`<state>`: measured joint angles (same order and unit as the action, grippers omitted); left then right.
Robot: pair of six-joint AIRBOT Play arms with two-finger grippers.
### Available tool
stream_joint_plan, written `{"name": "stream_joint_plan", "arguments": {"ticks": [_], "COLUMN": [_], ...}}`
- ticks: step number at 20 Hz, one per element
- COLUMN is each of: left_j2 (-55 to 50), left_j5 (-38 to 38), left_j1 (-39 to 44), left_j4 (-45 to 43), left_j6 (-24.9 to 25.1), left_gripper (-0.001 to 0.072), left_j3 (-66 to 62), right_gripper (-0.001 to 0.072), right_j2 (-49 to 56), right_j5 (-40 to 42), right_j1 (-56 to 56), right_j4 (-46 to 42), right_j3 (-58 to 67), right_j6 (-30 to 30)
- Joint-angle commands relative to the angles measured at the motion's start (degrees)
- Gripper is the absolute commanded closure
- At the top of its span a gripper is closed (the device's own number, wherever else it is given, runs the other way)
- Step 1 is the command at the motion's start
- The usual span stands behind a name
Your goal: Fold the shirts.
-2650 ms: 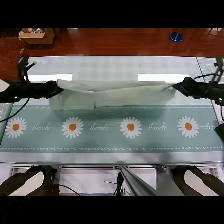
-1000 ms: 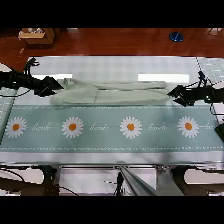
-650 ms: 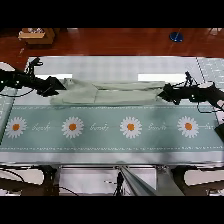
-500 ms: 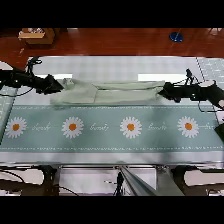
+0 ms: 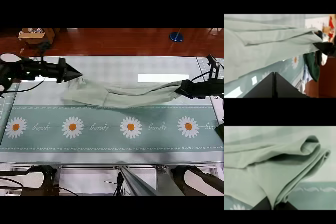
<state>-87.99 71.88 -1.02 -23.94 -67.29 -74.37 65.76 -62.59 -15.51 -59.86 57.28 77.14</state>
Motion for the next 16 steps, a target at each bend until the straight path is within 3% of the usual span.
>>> {"name": "stream_joint_plan", "arguments": {"ticks": [1, 9, 13, 16], "left_j2": [-0.22, -5.18, -8.11, -10.82], "left_j5": [-5.88, -13.00, -15.45, -15.54], "left_j1": [10.84, 30.58, 35.93, 38.45], "left_j4": [3.45, 3.52, 3.67, 3.69], "left_j6": [-0.31, -3.08, -3.06, -4.66], "left_gripper": [0.0678, 0.0678, 0.0679, 0.0679], "left_j3": [0.31, 0.31, 0.31, 0.31], "right_gripper": [0.0686, 0.0686, 0.0686, 0.0686], "right_j2": [-7.41, -21.70, -30.32, -36.30], "right_j5": [-6.71, -15.32, -22.40, -23.37], "right_j1": [-0.13, -0.09, -0.09, -0.09], "right_j4": [-6.78, -6.58, -8.07, -8.26], "right_j3": [0.04, 0.04, 0.04, 0.04], "right_j6": [2.75, 4.83, 7.08, 9.49]}}
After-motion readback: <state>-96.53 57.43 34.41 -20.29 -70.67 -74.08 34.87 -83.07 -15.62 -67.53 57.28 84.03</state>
